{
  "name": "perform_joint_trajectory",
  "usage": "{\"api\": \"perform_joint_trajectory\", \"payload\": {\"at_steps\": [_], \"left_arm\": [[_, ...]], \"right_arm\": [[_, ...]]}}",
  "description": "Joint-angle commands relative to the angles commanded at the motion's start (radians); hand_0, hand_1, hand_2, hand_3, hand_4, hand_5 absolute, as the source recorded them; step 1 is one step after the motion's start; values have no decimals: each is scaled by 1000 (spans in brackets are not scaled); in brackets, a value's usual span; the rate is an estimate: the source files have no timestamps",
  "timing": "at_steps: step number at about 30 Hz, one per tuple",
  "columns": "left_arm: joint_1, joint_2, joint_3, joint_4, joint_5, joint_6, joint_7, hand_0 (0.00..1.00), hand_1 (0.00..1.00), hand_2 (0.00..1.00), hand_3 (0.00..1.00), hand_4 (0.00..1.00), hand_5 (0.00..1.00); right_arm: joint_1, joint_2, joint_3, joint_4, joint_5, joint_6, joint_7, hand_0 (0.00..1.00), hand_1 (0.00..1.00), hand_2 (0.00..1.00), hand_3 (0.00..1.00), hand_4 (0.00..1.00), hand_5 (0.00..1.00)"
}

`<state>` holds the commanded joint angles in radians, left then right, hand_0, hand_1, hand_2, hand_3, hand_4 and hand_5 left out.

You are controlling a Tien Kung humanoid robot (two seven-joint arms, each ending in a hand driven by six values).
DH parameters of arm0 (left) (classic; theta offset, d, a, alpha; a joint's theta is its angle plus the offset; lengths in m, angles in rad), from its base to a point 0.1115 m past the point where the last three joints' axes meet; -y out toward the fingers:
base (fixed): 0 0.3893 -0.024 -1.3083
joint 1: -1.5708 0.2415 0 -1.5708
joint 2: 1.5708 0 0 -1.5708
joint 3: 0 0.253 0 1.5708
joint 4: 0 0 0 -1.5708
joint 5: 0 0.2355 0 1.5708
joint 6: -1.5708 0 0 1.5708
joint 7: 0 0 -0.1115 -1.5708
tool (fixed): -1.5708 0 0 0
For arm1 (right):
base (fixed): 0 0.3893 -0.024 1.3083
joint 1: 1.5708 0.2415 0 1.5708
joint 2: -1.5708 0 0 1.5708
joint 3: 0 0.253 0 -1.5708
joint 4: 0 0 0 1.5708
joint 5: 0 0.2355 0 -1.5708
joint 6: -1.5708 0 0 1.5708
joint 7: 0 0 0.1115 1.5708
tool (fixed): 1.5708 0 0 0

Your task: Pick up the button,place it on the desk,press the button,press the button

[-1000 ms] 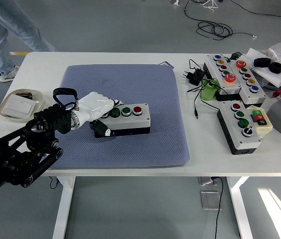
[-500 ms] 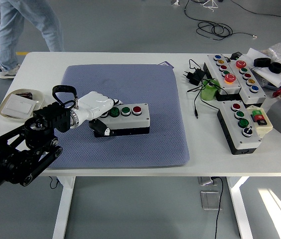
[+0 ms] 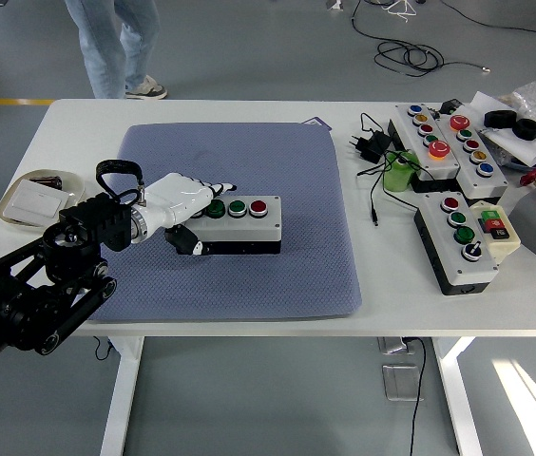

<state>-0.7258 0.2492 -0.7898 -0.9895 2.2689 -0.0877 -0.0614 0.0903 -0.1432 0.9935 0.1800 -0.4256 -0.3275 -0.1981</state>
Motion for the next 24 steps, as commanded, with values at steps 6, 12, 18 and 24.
{"api": "perform_joint_trajectory", "payload": {"at_steps": [6,12,18,24], "left_arm": [[25,16,-50,-75,0,-63,15,731,847,903,998,823,133],[68,37,-108,-205,0,-157,36,764,869,930,998,854,174],[118,50,-206,-388,0,-237,70,798,897,947,998,854,171],[130,56,-213,-534,0,-164,181,522,425,456,998,794,136]], "right_arm": [[1,0,-2,0,1,0,0,787,797,817,751,412,479],[1,0,-2,0,3,1,1,787,797,817,751,412,479],[0,0,0,0,-1,1,1,787,797,817,751,412,479],[-2,0,6,0,-8,2,0,787,797,817,751,412,479]]}}
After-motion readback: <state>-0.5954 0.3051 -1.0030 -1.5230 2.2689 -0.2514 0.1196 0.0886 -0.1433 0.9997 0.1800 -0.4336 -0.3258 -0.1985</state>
